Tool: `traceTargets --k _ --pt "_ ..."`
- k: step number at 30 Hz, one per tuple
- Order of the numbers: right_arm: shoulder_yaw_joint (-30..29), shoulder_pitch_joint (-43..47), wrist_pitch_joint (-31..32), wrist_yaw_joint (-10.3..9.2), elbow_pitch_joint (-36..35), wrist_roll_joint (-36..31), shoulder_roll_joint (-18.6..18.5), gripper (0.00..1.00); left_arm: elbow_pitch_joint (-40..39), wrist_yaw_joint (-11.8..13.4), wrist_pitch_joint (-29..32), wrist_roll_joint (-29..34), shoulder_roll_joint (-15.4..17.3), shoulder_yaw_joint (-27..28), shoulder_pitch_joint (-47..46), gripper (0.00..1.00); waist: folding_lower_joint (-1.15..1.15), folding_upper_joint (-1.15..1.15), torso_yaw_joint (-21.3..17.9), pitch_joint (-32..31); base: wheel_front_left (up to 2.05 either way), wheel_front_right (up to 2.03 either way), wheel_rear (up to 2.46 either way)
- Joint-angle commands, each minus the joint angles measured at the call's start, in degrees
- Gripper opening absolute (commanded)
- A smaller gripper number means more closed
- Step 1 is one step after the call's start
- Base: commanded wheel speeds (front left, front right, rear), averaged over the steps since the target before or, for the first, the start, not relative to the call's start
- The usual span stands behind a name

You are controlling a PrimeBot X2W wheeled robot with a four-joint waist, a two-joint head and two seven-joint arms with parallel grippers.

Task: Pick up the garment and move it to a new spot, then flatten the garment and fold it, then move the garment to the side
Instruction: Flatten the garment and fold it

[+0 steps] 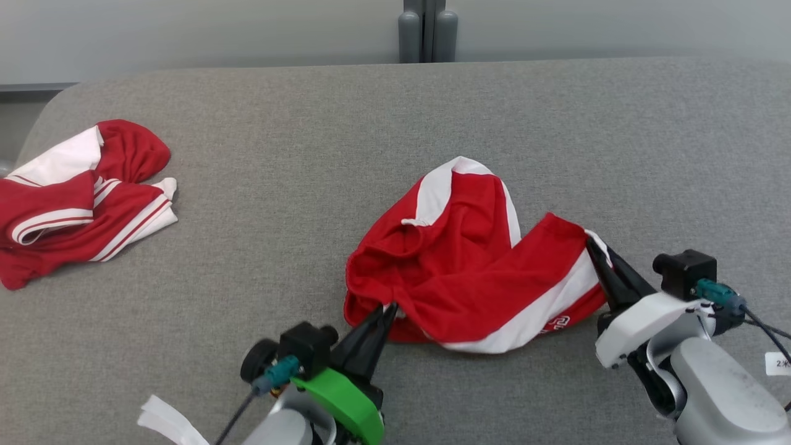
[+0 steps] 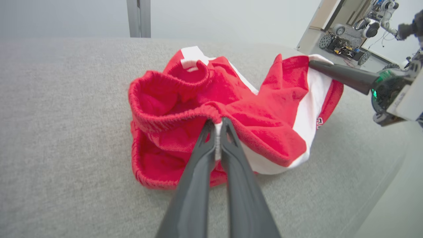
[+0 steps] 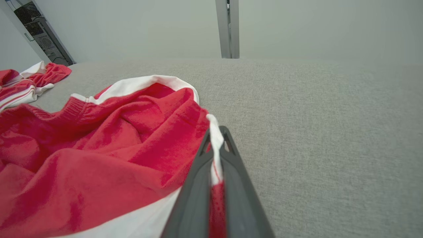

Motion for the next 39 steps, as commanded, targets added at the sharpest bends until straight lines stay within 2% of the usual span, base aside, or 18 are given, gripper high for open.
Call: traceTargets --k 1,5,11,14,20,28,33,39 --pt "0.2 -1.8 -0.2 -0.08 -1.3 0.8 -0.8 0.0 -1.8 -0.1 0.0 -1.4 1.0 0.9 -2.6 0.0 0.0 0.0 -0.5 -0.2 0.0 0.0 0.0" --pt "0.7 -6.4 -0.2 -0.08 -3.0 3.5 -2.0 0.0 -5.7 -0.1 0.3 -6.0 2.4 2.0 -8.0 0.0 0.0 0.0 -1.1 0.4 0.0 0.0 0.0" --pt "1.4 -19.7 2.5 -0.08 -1.8 9.5 -3.8 0.0 -7.2 -0.1 4.6 -12.1 4.5 2.9 -23.5 0.0 0.0 0.0 -1.9 5.3 0.0 0.0 0.0" --pt "0.4 -29.2 5.0 -0.08 0.3 13.9 -4.1 0.0 -5.0 -0.1 6.3 -14.5 4.8 3.4 -33.9 0.0 0.0 0.0 -2.6 8.6 0.0 0.0 0.0" --pt "-3.8 -47.6 9.0 -0.06 7.9 22.1 -1.6 0.0 3.6 -0.1 6.8 -19.4 4.2 6.8 -53.1 0.0 0.0 0.0 -4.8 13.7 0.0 0.0 0.0" --pt "-3.0 -66.1 8.1 -0.06 15.0 22.2 0.2 0.0 12.9 -0.1 4.2 -21.4 3.5 5.5 -72.3 0.0 0.0 0.0 -7.2 17.3 0.0 0.0 0.0" --pt "-0.4 -69.3 7.2 -0.06 16.9 22.9 -0.3 0.0 14.7 -0.1 2.1 -23.8 3.0 3.7 -76.5 0.0 0.0 0.0 -7.4 18.2 0.0 0.0 0.0" --pt "3.4 -63.8 5.8 -0.06 15.9 25.8 -1.7 0.0 14.0 -0.1 0.3 -25.5 3.9 -0.4 -70.7 0.0 0.0 0.0 -7.0 18.2 0.0 0.0 0.0"
